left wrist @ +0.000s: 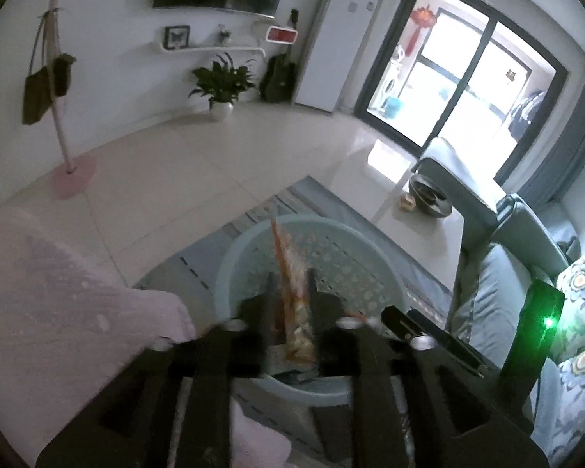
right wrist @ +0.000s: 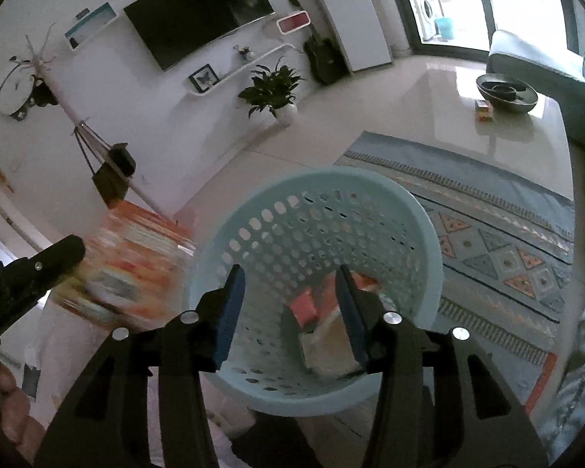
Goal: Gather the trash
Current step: 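Carry the snack bag and orange cup to the basket and release both, then grasp the white card box with the left tool while the right tool grasps the panda paper cup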
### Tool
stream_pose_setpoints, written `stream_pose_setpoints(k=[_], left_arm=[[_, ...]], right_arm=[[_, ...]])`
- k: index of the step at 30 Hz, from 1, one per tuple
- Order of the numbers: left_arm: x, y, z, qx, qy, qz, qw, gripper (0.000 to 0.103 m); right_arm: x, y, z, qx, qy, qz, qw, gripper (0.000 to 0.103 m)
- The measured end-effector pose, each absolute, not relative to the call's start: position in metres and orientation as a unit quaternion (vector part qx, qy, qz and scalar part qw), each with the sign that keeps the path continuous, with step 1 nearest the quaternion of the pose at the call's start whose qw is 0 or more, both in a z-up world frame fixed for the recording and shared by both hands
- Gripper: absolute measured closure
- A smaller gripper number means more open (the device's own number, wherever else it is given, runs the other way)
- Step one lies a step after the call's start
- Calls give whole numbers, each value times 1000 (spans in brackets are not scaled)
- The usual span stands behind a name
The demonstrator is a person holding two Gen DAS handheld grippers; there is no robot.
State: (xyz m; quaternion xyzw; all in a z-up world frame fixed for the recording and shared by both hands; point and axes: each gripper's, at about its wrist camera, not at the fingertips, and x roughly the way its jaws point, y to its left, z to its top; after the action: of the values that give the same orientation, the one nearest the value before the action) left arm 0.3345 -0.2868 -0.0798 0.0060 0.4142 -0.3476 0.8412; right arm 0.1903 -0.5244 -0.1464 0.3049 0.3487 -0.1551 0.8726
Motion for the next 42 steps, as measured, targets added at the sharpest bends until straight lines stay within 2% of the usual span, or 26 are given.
stream_pose_setpoints(k=[2, 4, 6, 7, 11, 15, 24, 26, 30, 36, 42], left_arm=[[337, -293, -78, 7, 404, -346, 847, 58], [332, -291, -75, 3, 400, -356, 845, 53], [327, -284, -70, -5, 393, -358, 847, 43], [323, -277, -66, -8, 386, -359, 850, 42], [301, -254, -49, -19, 365, -365, 857, 41], [279, -228, -24, -12, 326, -353, 877, 34], [239, -133, 14, -51, 270, -326, 905, 25], [231, -109, 17, -59, 259, -312, 912, 24], [230, -56, 18, -76, 255, -278, 923, 21], [239, 37, 7, -118, 264, -196, 937, 21], [270, 118, -4, -61, 275, -56, 958, 21]], right_arm=[[187, -528, -146, 310, 346, -157, 872, 49], [183, -529, -141, 313, 343, -154, 872, 49], [183, -527, -134, 309, 340, -149, 876, 49], [183, -526, -131, 307, 339, -146, 877, 49], [178, -509, -111, 293, 329, -129, 889, 49], [175, -480, -83, 261, 317, -101, 906, 49], [157, -364, -25, 166, 290, 5, 942, 39], [152, -340, -20, 152, 295, 26, 943, 33], [142, -295, -22, 121, 309, 70, 941, 29], [133, -248, -57, 100, 375, 124, 913, 29], [128, -236, -90, 155, 442, 168, 867, 28]])
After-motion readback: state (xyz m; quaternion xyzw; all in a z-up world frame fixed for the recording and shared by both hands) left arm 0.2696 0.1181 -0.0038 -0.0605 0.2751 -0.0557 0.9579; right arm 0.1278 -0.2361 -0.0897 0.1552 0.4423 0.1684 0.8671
